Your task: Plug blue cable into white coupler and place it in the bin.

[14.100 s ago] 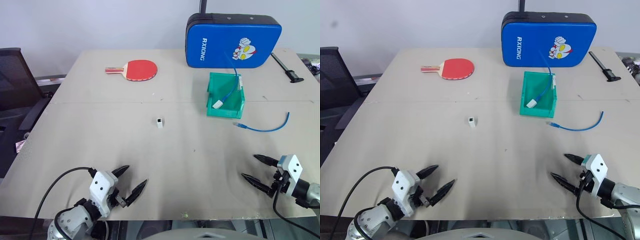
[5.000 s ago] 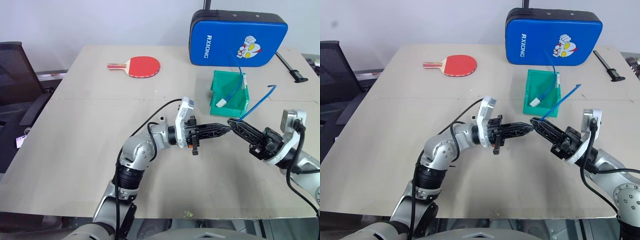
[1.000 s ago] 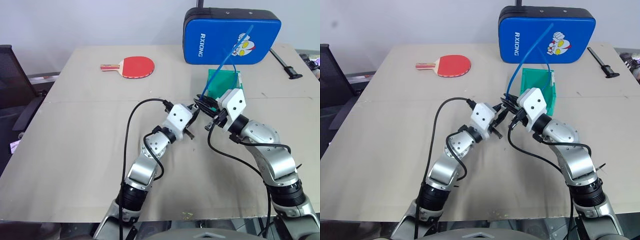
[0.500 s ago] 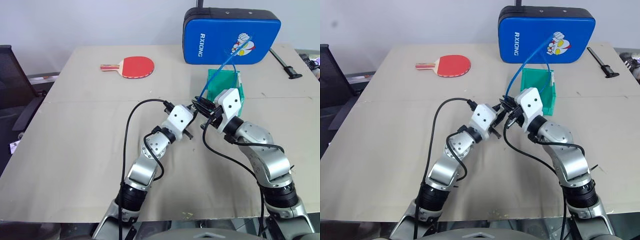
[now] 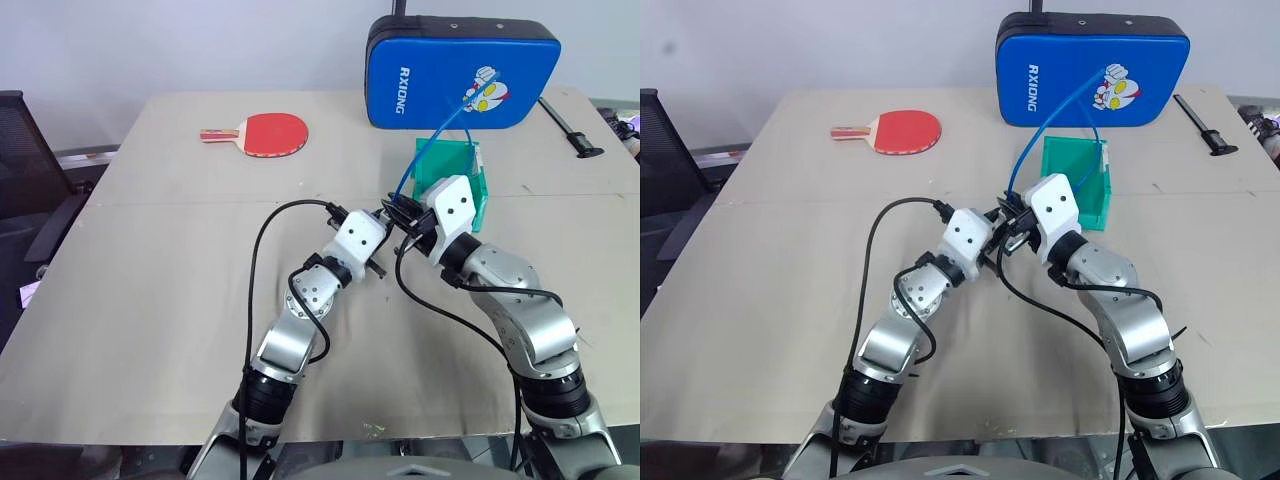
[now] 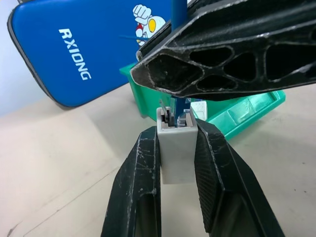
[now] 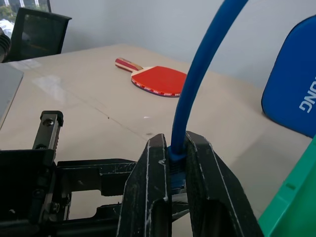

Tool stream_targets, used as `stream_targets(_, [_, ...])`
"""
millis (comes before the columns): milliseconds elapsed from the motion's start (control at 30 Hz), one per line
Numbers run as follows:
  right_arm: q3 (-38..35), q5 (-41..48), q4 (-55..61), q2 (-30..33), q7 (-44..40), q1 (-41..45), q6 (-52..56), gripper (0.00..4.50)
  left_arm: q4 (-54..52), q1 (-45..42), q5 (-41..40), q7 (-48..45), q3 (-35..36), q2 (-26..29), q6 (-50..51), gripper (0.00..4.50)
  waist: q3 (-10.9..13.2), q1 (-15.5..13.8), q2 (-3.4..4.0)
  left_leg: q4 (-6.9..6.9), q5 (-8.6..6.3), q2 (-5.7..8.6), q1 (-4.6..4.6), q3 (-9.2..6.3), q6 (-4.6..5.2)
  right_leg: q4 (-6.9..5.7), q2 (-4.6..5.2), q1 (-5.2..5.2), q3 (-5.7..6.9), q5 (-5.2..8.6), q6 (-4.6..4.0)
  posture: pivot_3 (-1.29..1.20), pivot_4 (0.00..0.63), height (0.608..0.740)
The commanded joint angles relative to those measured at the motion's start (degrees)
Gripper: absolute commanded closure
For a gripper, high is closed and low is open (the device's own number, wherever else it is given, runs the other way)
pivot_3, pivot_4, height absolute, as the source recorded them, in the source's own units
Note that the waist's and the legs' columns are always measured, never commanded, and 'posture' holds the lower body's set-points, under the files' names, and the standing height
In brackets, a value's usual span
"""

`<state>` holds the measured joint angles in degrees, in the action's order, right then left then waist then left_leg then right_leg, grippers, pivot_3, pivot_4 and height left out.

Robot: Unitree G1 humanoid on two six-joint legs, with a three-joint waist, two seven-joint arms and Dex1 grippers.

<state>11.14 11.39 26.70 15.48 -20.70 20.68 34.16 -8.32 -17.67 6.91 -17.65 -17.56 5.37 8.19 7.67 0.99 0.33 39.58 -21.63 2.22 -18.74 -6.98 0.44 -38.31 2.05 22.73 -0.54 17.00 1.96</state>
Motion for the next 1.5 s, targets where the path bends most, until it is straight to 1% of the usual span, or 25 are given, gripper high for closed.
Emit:
stream_targets(33, [2.7, -0.8, -3.0, 0.9, -0.5, -2.0, 4.9, 4.50, -5.6, -1.9, -1.3, -0.1, -0.7, -1.8, -5.1, 4.12, 0.0, 0.0, 0.00, 0.00, 0.00, 0.00, 0.00, 0.00, 0.00, 0.00, 0.00, 0.00, -0.01, 0.00, 0.00, 0.00, 0.150, 0.740])
stream_targets(367, [5.3, -1.1, -5.9, 0.4, -1.5, -1.3, 8.2, 4.50, -5.3, -1.9, -1.9, -1.3, -1.1, -2.0, -5.5, 4.12, 0.0, 0.0, 0.00, 0.00, 0.00, 0.01, 0.01, 0.00, 0.00, -0.04, 0.00, 0.01, -0.01, 0.00, 0.00, 0.00, 0.150, 0.740])
stream_targets(500, [5.6, -1.4, -7.9, -0.5, -1.5, -2.1, 7.7, 4.50, -5.1, -1.7, -2.0, -1.3, -1.0, -2.3, -5.6, 4.12, 0.0, 0.0, 0.00, 0.01, 0.00, 0.01, 0.00, -0.01, 0.00, -0.04, 0.00, 0.02, -0.01, 0.00, 0.00, 0.00, 0.150, 0.740])
stream_targets(633, [0.3, 1.6, -6.1, -3.4, -1.5, -1.8, 3.1, 4.50, -4.3, -1.0, -2.2, -0.8, 0.1, -2.2, -4.1, 4.12, 0.0, 0.0, 0.00, 0.01, 0.00, 0.02, 0.00, -0.02, 0.00, -0.06, 0.01, 0.03, -0.02, 0.00, 0.00, 0.00, 0.150, 0.740])
stream_targets(700, [-1.7, 3.3, -5.0, -3.5, -3.4, -1.6, 0.0, 4.50, -3.5, -0.6, -2.4, -1.0, 0.4, -2.0, -4.2, 4.12, 0.0, 0.0, 0.00, 0.03, 0.00, 0.04, 0.00, -0.03, 0.00, -0.07, 0.01, 0.03, -0.02, 0.00, 0.00, 0.00, 0.150, 0.740])
stream_targets(733, [-3.0, 4.5, -4.3, -2.9, -4.3, -1.7, 0.2, 4.50, -3.1, -0.5, -2.4, -0.8, 0.7, -2.1, -4.3, 4.12, 0.0, 0.0, 0.00, 0.03, 0.00, 0.06, 0.00, -0.03, 0.00, -0.07, 0.03, 0.03, -0.03, 0.00, 0.00, 0.00, 0.150, 0.740])
stream_targets(767, [-4.0, 5.5, -3.6, -2.3, -5.2, -2.0, -0.1, 3.67, -2.7, -0.5, -2.7, -0.5, 1.3, -2.3, -4.0, 4.12, 0.0, 0.0, -0.01, 0.03, 0.00, 0.06, 0.00, -0.04, 0.00, -0.07, 0.03, 0.03, -0.02, 0.00, 0.00, 0.00, 0.150, 0.740])
stream_targets(800, [-5.2, 6.6, -2.9, -1.6, -6.1, -2.3, -0.1, 3.37, -2.2, -0.7, -2.9, -0.2, 2.0, -2.4, -3.9, 4.12, 0.0, 0.0, -0.01, 0.04, 0.00, 0.06, 0.00, -0.05, 0.00, -0.08, 0.04, 0.02, -0.01, 0.00, 0.00, 0.00, 0.150, 0.740])
stream_targets(833, [-6.3, 7.6, -2.4, -0.9, -6.8, -2.6, -0.2, 2.77, -1.6, -1.0, -2.8, 0.1, 2.5, -2.3, -4.0, 4.12, 0.0, 0.0, -0.01, 0.05, 0.00, 0.07, 0.00, -0.05, 0.00, -0.08, 0.05, 0.03, -0.02, 0.00, 0.00, 0.00, 0.150, 0.740])
stream_targets(867, [-7.4, 8.4, -2.0, -0.2, -7.6, -2.9, -0.8, 2.50, -1.0, -1.3, -2.9, 0.1, 2.9, -2.2, -4.2, 4.12, 0.0, 0.0, -0.02, 0.06, 0.00, 0.07, 0.00, -0.06, 0.00, -0.10, 0.04, 0.03, -0.03, 0.00, 0.00, 0.00, 0.150, 0.740])
stream_targets(900, [-8.2, 9.1, -1.8, 0.3, -8.0, -3.0, -1.0, 1.98, -0.6, -1.6, -2.9, 0.0, 3.0, -2.1, -4.4, 4.12, 0.0, 0.0, -0.02, 0.06, 0.00, 0.07, 0.00, -0.06, 0.00, -0.10, 0.04, 0.03, -0.03, 0.00, 0.00, 0.00, 0.150, 0.740])
stream_targets(967, [-9.1, 9.4, -1.7, 1.3, -8.3, -3.1, -2.3, 1.10, -0.1, -1.9, -2.9, -0.4, 3.0, -1.9, -5.1, 4.12, 0.0, 0.0, -0.01, 0.06, 0.00, 0.07, 0.01, -0.06, 0.00, -0.11, 0.04, 0.03, -0.03, 0.00, 0.00, 0.00, 0.150, 0.740])
stream_targets(1000, [-9.4, 9.2, -1.8, 1.5, -8.0, -2.9, -2.6, 0.77, -0.1, -2.0, -3.0, -0.7, 2.9, -1.9, -5.3, 4.12, 0.0, 0.0, -0.02, 0.06, 0.00, 0.07, 0.01, -0.06, 0.00, -0.13, 0.04, 0.03, -0.04, 0.00, 0.00, 0.00, 0.150, 0.740])
stream_targets(1033, [-9.6, 9.3, -1.9, 1.5, -7.7, -2.8, -2.7, 0.20, 0.0, -2.0, -3.1, -0.9, 2.7, -2.0, -5.6, 4.12, 0.0, 0.0, -0.02, 0.06, 0.00, 0.07, 0.01, -0.05, 0.00, -0.14, 0.04, 0.03, -0.04, 0.00, 0.00, 0.00, 0.150, 0.740])
stream_targets(1067, [-9.7, 9.7, -1.8, 1.4, -7.5, -2.6, -2.4, 0.05, 0.0, -1.9, -3.2, -1.1, 2.5, -2.0, -5.8, 4.12, 0.0, 0.0, -0.02, 0.06, 0.00, 0.07, 0.01, -0.06, 0.00, -0.15, 0.04, 0.03, -0.04, 0.00, 0.00, 0.00, 0.150, 0.740])
stream_targets(1200, [-9.2, 11.3, -1.2, 0.0, -6.9, -1.8, -1.3, 0.05, -0.1, -1.7, -3.4, -1.6, 1.6, -2.3, -6.4, 4.12, 0.0, 0.0, -0.02, 0.06, 0.00, 0.07, 0.02, -0.05, 0.00, -0.18, 0.04, 0.04, -0.06, 0.00, 0.00, 0.00, 0.150, 0.740])
stream_targets(1300, [-9.5, 12.7, -2.0, -2.2, -6.0, -0.7, -1.1, 0.05, 0.0, -1.6, -3.9, -2.3, 1.2, -2.5, -6.4, 4.12, 0.0, 0.0, -0.02, 0.09, 0.00, 0.08, 0.02, -0.05, 0.00, -0.19, 0.05, 0.04, -0.06, 0.00, 0.00, 0.00, 0.150, 0.740])
stream_targets(1333, [-9.6, 12.9, -2.3, -2.8, -5.8, -0.3, -1.1, 0.28, -0.1, -1.5, -4.1, -2.7, 1.1, -2.4, -6.4, 4.12, 0.0, 0.0, -0.02, 0.10, 0.00, 0.08, 0.02, -0.05, 0.00, -0.19, 0.05, 0.04, -0.06, 0.00, 0.00, 0.00, 0.150, 0.740])
stream_targets(1433, [-9.3, 12.9, -3.0, -3.2, -6.1, 0.4, -1.4, 1.23, -0.4, -1.4, -4.6, -3.5, 0.9, -2.3, -6.4, 4.12, 0.0, 0.0, -0.02, 0.10, 0.00, 0.08, 0.02, -0.06, 0.00, -0.19, 0.04, 0.04, -0.06, 0.00, 0.00, 0.00, 0.150, 0.740])
stream_targets(1500, [-8.9, 12.8, -3.5, -3.2, -6.4, 0.7, -1.7, 2.24, -0.5, -1.4, -5.1, -4.0, 0.7, -2.2, -6.2, 4.12, 0.0, 0.0, -0.02, 0.10, 0.00, 0.08, 0.02, -0.06, 0.00, -0.20, 0.04, 0.04, -0.05, 0.00, 0.00, 0.00, 0.150, 0.740])
